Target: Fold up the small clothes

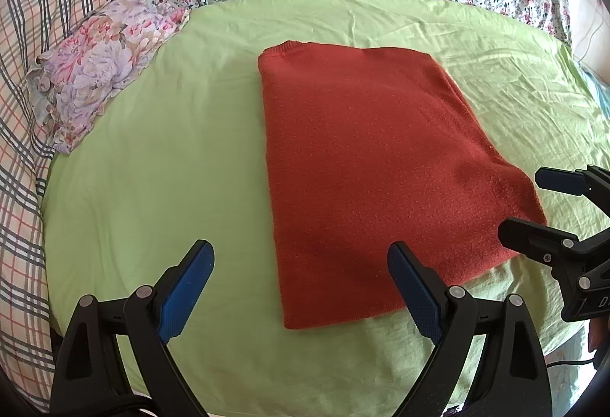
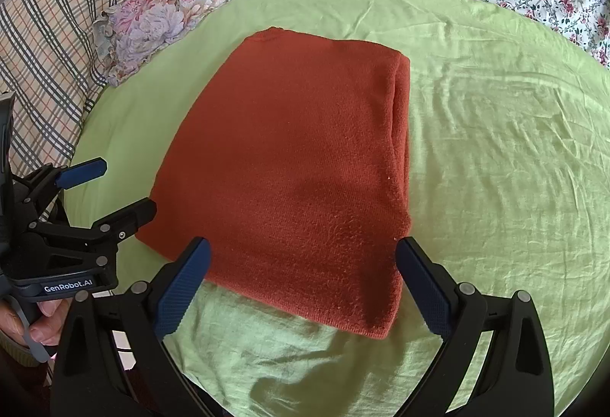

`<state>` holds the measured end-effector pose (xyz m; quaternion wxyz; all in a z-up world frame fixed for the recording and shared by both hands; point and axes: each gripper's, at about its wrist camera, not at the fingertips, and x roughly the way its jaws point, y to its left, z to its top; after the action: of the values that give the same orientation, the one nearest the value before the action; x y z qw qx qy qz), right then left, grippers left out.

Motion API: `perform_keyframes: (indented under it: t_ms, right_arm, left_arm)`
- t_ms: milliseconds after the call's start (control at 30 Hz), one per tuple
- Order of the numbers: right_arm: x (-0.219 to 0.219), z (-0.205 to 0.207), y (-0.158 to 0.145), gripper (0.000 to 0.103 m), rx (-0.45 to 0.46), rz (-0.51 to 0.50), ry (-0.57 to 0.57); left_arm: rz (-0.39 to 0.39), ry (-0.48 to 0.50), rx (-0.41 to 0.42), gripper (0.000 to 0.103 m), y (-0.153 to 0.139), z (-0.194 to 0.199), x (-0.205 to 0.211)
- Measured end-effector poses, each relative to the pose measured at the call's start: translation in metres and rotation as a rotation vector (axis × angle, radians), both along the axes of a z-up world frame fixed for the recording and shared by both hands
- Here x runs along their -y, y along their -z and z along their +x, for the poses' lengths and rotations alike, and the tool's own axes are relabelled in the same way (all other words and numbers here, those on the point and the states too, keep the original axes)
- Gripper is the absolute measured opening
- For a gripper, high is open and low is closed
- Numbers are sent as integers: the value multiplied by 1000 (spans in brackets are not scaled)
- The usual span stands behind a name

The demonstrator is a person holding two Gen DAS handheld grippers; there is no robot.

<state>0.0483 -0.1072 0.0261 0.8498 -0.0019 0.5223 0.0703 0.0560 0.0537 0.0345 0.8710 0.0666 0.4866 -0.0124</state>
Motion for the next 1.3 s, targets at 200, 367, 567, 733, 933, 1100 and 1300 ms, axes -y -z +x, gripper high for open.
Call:
perform_keyframes:
  t_ms: [200, 367, 567, 733, 933, 1100, 1300]
  right_arm:
    - [1, 0, 1, 97, -2, 0, -3]
    - [2, 0, 1, 98, -5, -1, -6]
    - [2, 0, 2, 98, -6, -2, -9]
    - [1, 0, 2, 98, -6, -2, -10]
    - [1, -1, 2, 98, -6, -2, -10]
    - [0, 0, 1, 98, -6, -2, -13]
    - [-1, 0, 1, 98, -5, -3, -12]
  left_arm:
    - [1, 0, -2, 93, 0, 0, 1]
    - [-2, -1, -2, 93, 0, 0, 0]
    - [-3, 3, 0, 93, 1, 0, 0]
    - [-3, 2, 0, 93, 0, -1, 0]
    - [-2, 2, 1, 93, 0, -1, -1]
    - [-2, 3, 0, 93, 0, -1, -1]
    - [-2, 3, 1, 93, 0, -1, -1]
